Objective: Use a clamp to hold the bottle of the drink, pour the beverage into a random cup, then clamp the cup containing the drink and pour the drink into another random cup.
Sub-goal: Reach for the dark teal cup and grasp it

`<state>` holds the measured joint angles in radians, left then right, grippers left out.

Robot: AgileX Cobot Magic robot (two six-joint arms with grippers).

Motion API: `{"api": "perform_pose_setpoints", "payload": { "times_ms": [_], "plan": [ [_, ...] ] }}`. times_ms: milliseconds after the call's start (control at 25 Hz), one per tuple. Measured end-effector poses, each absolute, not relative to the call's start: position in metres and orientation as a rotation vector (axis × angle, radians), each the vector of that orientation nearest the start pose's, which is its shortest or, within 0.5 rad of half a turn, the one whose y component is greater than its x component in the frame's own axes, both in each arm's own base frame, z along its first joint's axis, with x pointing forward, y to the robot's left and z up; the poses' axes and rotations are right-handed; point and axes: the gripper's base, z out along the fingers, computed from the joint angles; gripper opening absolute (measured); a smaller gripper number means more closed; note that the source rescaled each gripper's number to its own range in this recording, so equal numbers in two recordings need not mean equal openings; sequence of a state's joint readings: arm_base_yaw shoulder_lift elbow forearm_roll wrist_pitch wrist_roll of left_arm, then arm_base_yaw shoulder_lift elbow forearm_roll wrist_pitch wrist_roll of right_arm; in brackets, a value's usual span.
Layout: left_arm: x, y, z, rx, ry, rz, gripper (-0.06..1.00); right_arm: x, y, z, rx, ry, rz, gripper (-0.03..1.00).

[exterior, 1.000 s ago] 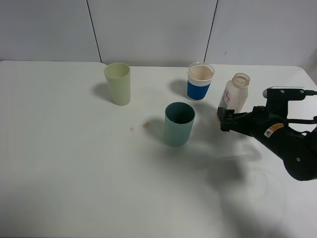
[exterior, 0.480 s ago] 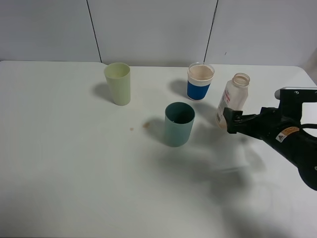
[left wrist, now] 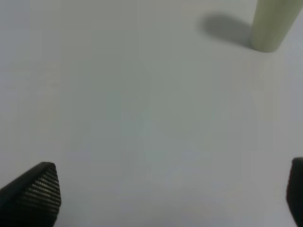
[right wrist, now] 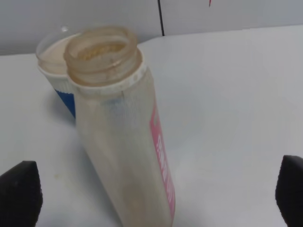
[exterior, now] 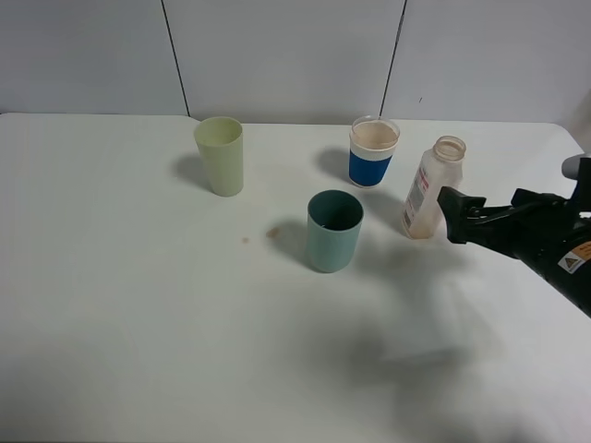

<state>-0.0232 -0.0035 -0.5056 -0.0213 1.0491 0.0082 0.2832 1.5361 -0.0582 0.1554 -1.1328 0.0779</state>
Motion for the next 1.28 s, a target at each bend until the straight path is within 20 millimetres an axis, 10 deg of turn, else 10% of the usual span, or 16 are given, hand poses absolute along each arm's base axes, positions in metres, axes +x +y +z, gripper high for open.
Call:
{"api": "perform_pose_setpoints", "payload": {
  "times_ms": [520, 1280],
  "plan": [
    [-0.006, -0.002, 0.28, 0.033, 2.023, -0.035, 0.89, 0.16, 0.035, 0.176, 0.002, 1.767, 0.24, 1.0],
    [-0.006, -0.002, 0.28, 0.033, 2.023, -0.035, 0.89, 0.172, 0.049, 0.288, -0.347, 1.735, 0.103, 1.0]
  ]
}}
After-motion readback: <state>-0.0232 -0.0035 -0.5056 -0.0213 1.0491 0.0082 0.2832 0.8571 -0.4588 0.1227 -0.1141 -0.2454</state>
